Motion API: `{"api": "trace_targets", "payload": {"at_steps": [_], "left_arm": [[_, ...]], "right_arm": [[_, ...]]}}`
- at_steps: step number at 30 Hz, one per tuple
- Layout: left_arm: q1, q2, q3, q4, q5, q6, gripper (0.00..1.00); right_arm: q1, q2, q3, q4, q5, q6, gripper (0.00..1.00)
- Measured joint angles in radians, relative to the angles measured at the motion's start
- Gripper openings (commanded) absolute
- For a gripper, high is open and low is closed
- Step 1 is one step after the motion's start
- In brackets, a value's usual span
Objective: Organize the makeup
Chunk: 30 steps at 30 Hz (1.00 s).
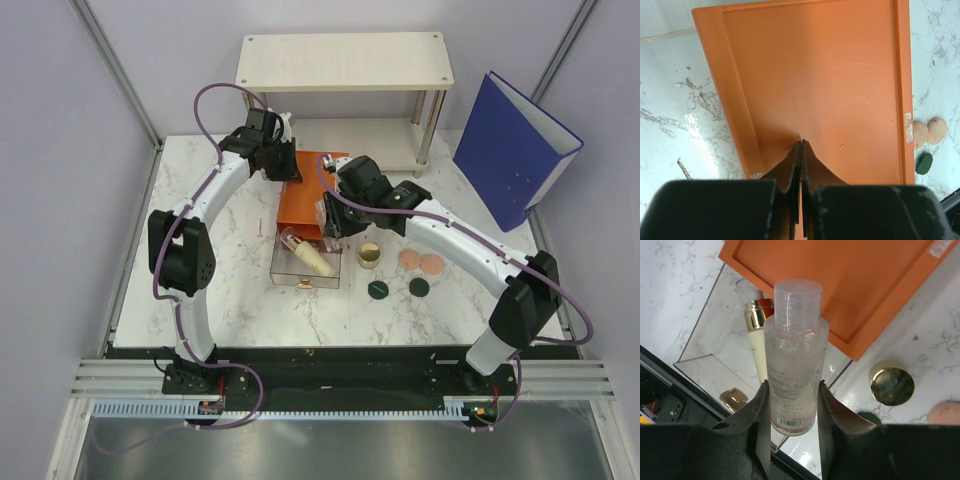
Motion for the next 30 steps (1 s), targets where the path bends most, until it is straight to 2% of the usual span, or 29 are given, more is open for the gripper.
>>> {"api": "trace_targets", "payload": {"at_steps": [11, 13, 14, 16, 17, 19, 20, 23, 26, 30], "left_arm": [[0.0, 0.0, 0.0, 0.0, 0.0, 0.001, 0.02], [0.0, 0.0, 0.0, 0.0, 0.0, 0.001, 0.02], [0.0, 0.0, 0.0, 0.0, 0.0, 0.001, 0.02], [0.0, 0.0, 0.0, 0.0, 0.0, 0.001, 0.02], [0.0, 0.0, 0.0, 0.0, 0.0, 0.001, 0.02], [0.0, 0.0, 0.0, 0.0, 0.0, 0.001, 0.02], [0.0, 0.0, 0.0, 0.0, 0.0, 0.001, 0.02], [0.0, 0.0, 0.0, 0.001, 0.0, 0.001, 0.02], [0.0, 0.0, 0.0, 0.001, -0.001, 0.002, 0.02], [0.0, 0.0, 0.002, 0.0, -0.002, 0.003, 0.02]], "right_arm": [[0.053, 0.068, 0.042, 0.018, -0.029, -0.025, 0.04], [0.054, 0.068, 0.028, 0.023, -0.019, -0.025, 0.09], [0.054, 0.068, 0.02, 0.022, -0.009, -0.025, 0.15], [0.054, 0.068, 0.009, 0.021, 0.004, -0.025, 0.2], [0.054, 0.068, 0.006, 0.018, 0.014, -0.025, 0.28], [0.054, 0.068, 0.006, 0.014, 0.027, -0.025, 0.37], [0.054, 0.068, 0.006, 0.013, 0.036, -0.025, 0.46], [0.056, 0.068, 0.006, 0.014, 0.044, -0.026, 0.59], [0.06, 0.068, 0.006, 0.014, 0.057, -0.031, 0.66], [0.063, 0.068, 0.006, 0.014, 0.066, -0.036, 0.7]]}}
